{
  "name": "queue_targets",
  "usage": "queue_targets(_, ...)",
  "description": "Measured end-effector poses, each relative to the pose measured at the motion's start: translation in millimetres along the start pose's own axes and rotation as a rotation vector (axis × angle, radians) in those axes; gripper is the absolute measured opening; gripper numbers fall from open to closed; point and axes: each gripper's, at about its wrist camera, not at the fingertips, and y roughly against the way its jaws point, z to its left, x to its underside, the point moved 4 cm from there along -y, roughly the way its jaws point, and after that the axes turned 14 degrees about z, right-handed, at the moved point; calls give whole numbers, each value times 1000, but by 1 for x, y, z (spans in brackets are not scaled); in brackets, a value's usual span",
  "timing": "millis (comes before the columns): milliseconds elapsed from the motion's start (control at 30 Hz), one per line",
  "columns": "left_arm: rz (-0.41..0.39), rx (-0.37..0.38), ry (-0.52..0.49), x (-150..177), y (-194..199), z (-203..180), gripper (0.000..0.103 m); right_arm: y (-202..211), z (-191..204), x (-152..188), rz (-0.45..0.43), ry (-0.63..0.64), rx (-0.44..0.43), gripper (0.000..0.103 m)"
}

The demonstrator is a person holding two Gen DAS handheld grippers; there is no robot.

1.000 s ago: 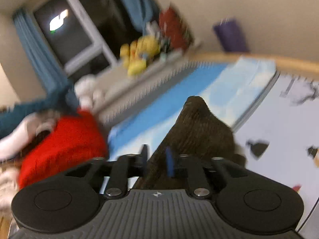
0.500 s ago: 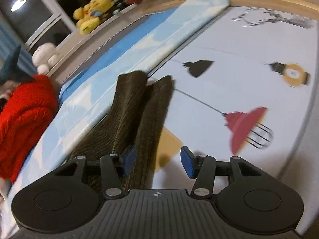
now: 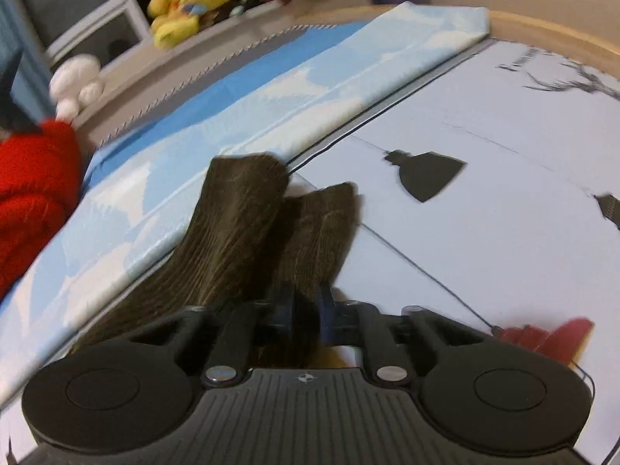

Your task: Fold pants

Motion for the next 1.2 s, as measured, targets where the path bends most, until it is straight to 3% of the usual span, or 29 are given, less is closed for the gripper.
queue_targets(100, -6, 16, -4, 0, 3, -5, 50, 51, -21, -1, -114, -128, 47, 10)
queue_targets(200, -2, 41, 0, -1, 6, -5, 50, 112, -62, 24, -206, -282, 189, 10)
queue_targets(300, 4, 75, -33, 2, 10, -10, 50, 134, -112, 51, -166, -333, 330, 11)
queue_targets(400, 2, 88, -94, 7, 15, -16, 51, 128, -150, 62, -62, -390, 346, 18)
queue_targets(433, 0, 90, -112, 8, 15, -16, 53, 132, -155, 64, -53, -397, 360, 18)
queue_targets(500, 0, 87, -121, 10, 15, -12, 58, 149, -152, 64, -117, -380, 386, 23)
queue_targets(533, 4, 83, -113, 10, 14, -8, 60, 155, -142, 61, -141, -341, 371, 27)
queue_targets(600, 18, 69, -82, 8, 9, 4, 62, 156, -113, 52, -154, -247, 308, 46)
queue_targets(633, 29, 60, -63, 8, 6, 10, 66, 151, -94, 47, -139, -191, 255, 49)
queue_targets(767, 96, 25, 11, 6, -11, 30, 81, 104, -26, 30, 33, -80, 76, 76)
queue_targets(833, 132, 38, 39, 7, -19, 37, 81, 76, 0, 28, 106, -93, 45, 76)
queue_targets(900, 165, 47, 62, 7, -27, 42, 81, 50, 22, 29, 163, -114, 70, 76)
queue_targets(1000, 213, 52, 80, 10, -41, 50, 81, 21, 36, 31, 210, -136, 147, 76)
queue_targets(1100, 235, 76, 76, 12, -53, 52, 81, 4, 44, 33, 195, -88, 307, 71)
queue_targets(1133, 239, 84, 70, 12, -57, 52, 79, 4, 45, 34, 174, -72, 345, 67)
queue_targets(1200, 232, 132, 61, 12, -61, 51, 58, 6, 41, 35, 129, -72, 394, 38)
